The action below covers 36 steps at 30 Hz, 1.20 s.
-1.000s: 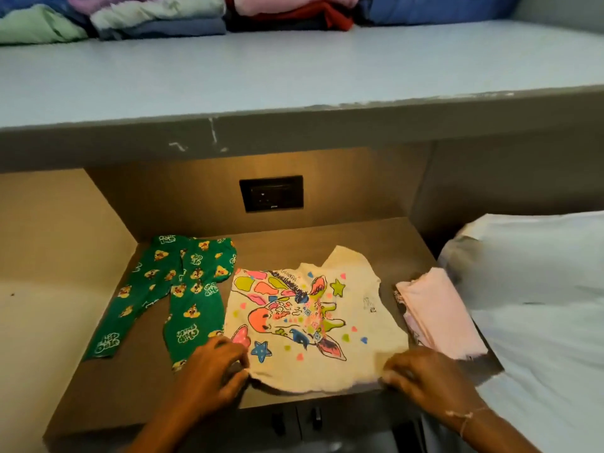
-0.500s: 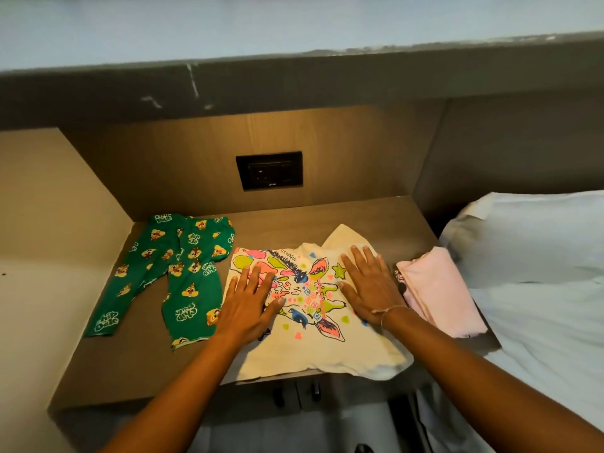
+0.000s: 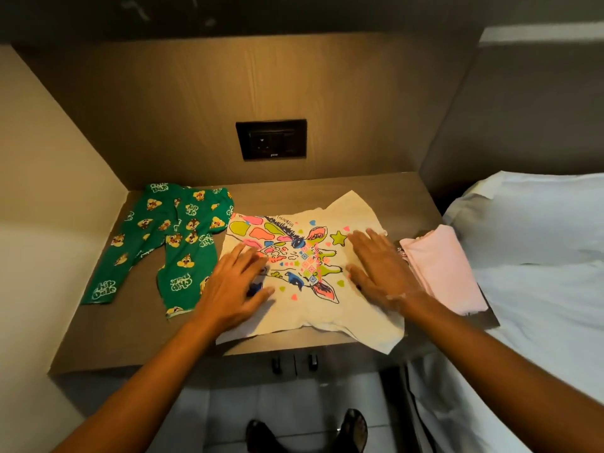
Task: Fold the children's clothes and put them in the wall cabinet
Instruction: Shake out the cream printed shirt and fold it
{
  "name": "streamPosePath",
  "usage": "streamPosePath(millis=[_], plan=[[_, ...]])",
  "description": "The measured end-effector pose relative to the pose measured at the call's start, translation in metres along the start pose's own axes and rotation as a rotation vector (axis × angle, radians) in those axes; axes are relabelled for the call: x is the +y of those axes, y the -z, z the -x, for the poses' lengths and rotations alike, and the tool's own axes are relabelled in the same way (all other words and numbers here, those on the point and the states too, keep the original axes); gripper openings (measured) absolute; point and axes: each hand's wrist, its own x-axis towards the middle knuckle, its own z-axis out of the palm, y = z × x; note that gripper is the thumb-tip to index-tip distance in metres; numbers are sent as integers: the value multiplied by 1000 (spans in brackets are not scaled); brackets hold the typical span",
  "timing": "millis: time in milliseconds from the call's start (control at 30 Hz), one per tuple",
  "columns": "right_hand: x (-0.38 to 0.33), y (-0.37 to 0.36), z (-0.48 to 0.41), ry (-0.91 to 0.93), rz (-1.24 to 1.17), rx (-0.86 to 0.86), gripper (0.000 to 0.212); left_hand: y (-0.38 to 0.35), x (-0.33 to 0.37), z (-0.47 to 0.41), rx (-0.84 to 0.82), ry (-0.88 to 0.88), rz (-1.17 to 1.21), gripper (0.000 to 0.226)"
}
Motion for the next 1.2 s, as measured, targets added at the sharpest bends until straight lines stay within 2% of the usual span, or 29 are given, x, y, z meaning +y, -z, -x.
streamPosePath(millis=[100,233,300,433,533,633,767,833,933,1000,1100,1200], plan=[[0,-6,71,137,-90,65,64,4,-5,51,20,-138,-40,67],[9,-21,121,142,32,1,78,0,-7,91,-43,-143,-46,70],[9,-29,126,140,103,-25,82,-2,-5,97,-30,-153,-36,63],[10,-33,129,143,53,98,71,-2,-4,105,45,-217,-2,41],[7,-30,143,160,-39,189,61,9,-4,109,33,-254,49,42],[-1,-10,156,96,-170,185,44,30,1,110,-22,-135,186,28],[-14,32,154,-22,-425,31,22,63,2,102,-96,102,498,21],[-15,49,138,-48,-478,51,17,75,-1,84,-75,144,583,11],[-8,61,92,-46,-329,110,11,81,-10,41,-50,186,498,11],[2,58,55,-89,-162,114,20,77,-13,9,-94,259,430,15],[12,48,10,-143,53,44,27,65,-16,-28,-148,326,312,24],[17,40,-14,-169,164,-19,28,54,-19,-49,-139,353,162,25]])
